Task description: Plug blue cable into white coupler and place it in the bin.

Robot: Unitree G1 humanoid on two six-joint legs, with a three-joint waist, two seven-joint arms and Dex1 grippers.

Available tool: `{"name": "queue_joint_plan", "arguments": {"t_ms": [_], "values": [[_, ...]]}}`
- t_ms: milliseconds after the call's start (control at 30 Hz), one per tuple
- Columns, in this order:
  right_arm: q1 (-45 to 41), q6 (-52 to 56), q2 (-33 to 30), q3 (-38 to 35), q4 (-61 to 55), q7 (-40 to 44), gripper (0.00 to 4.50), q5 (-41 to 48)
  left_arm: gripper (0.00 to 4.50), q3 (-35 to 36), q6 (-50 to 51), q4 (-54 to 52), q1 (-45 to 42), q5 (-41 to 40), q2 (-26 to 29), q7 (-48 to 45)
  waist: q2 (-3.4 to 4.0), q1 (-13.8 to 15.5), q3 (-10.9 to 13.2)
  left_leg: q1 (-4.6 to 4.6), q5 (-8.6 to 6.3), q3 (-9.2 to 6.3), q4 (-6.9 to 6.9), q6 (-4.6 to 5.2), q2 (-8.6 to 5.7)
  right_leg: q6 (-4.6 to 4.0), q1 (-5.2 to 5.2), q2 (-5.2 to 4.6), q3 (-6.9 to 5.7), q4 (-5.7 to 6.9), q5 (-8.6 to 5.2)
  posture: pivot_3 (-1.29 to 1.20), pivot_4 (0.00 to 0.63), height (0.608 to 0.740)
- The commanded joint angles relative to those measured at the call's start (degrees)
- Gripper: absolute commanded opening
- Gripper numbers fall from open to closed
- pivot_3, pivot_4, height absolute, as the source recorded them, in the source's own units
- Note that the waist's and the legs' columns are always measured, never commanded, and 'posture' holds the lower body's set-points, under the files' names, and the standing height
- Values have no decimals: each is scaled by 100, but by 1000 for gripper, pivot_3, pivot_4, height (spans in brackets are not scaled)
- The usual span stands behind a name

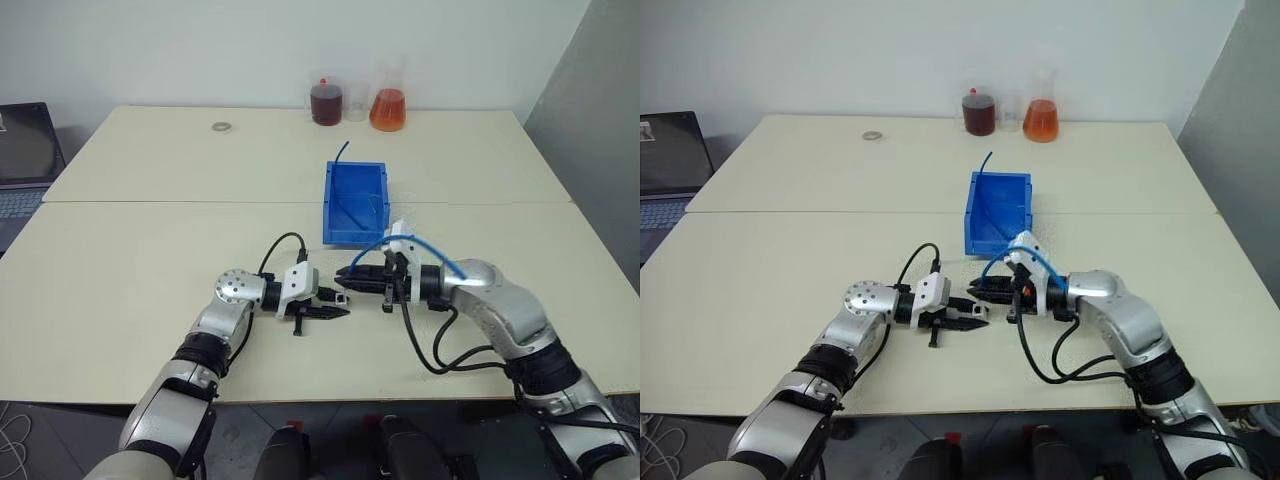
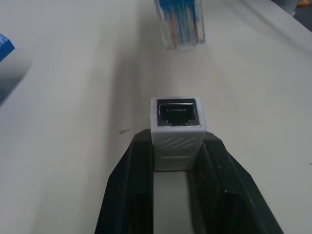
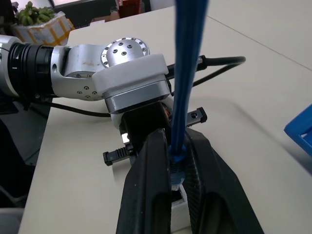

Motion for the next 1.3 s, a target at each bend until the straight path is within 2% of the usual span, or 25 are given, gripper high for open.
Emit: {"name": "queue_joint_plan", "arguments": {"t_ms": [33,367,633,900,1067,1300], "values": [[85,-604,231,-89,157,229,128,-133,779,97,231,-223,36,-168,-10,-220,0,-4,0,1,0,-1,0,0,0,0,0,0,0,1,0,0,150,740],[285,-1259,397,36,815,715,128,-566,779,130,338,-377,194,-5,122,-175,0,-13,0,8,0,0,0,0,0,-1,2,1,1,8,0,0,150,740],[242,-1621,437,116,1305,739,128,-978,779,128,459,-608,363,4,149,-129,1,-17,-1,36,0,1,-1,0,1,-1,22,4,6,11,-1,0,150,740],[154,-1704,459,151,1416,866,128,-1081,779,153,563,-685,340,2,155,-105,1,-17,-1,40,0,0,-1,0,2,-2,24,6,6,14,-1,0,150,740],[148,-1751,404,450,1500,966,128,-1442,779,165,566,-674,316,6,149,-86,1,-18,-2,43,0,1,-1,0,2,-2,25,6,7,15,-1,0,150,740],[-110,-1644,485,713,2152,1094,128,-1802,779,157,601,-726,328,8,142,-105,2,-25,-7,69,0,4,-5,0,2,-3,40,8,11,17,-3,0,150,740]]}}
